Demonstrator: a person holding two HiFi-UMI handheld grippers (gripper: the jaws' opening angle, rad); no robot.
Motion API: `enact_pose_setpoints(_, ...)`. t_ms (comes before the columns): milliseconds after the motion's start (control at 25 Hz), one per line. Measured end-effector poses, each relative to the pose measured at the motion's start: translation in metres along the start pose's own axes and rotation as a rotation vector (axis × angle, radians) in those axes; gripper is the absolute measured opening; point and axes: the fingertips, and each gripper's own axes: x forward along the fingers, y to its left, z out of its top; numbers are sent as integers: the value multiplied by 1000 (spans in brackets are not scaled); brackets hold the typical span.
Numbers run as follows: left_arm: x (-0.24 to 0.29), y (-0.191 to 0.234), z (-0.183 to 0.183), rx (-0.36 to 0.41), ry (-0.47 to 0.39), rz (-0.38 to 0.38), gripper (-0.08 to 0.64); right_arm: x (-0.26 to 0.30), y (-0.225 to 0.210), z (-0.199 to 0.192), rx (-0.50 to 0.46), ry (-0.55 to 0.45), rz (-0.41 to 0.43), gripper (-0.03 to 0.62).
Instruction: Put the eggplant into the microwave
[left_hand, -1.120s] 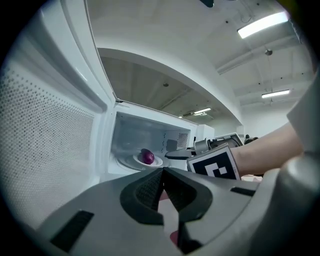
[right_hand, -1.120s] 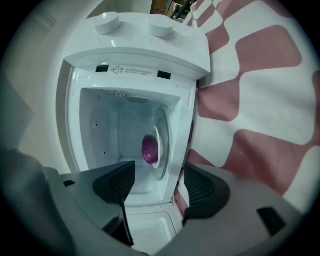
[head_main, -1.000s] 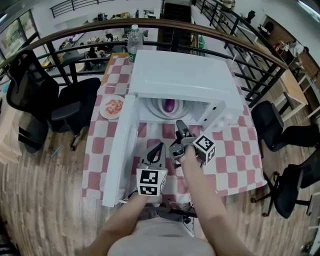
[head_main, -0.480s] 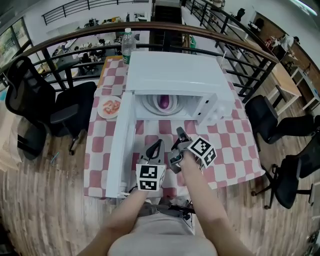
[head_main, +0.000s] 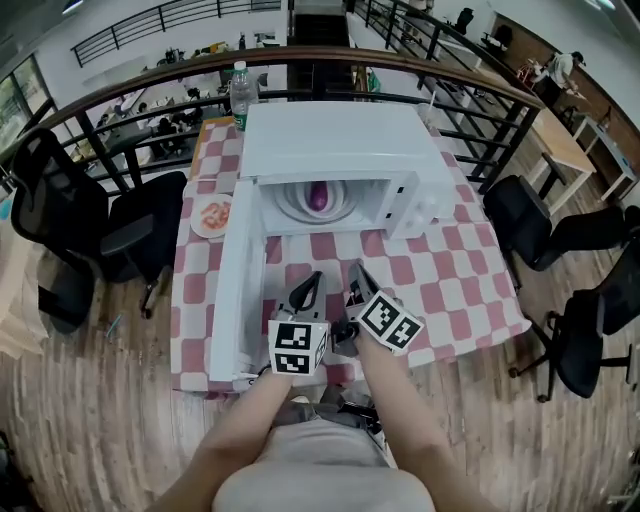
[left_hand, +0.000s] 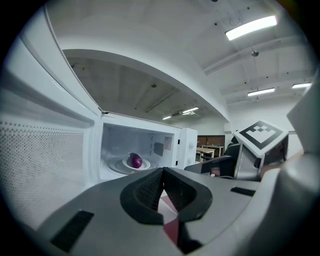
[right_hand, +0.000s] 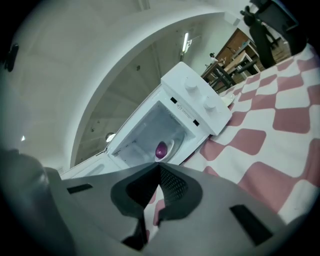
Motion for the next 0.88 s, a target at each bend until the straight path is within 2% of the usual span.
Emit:
enact_pose_setpoints(120, -2, -6, -1, 8, 0, -14, 3, -11, 5, 0, -94, -25, 11, 24)
enact_pose_setpoints(280, -4, -12, -1, 14, -5, -28, 4, -25, 19, -5, -266, -43, 22, 25)
enact_pose_setpoints(680, -6, -15, 6, 27, -33, -27, 4, -55, 31, 12, -582, -160, -31, 25)
enact_pose_setpoints(880, -8, -25, 22, 55, -90, -45, 3, -63, 48, 25, -663, -214, 4, 24)
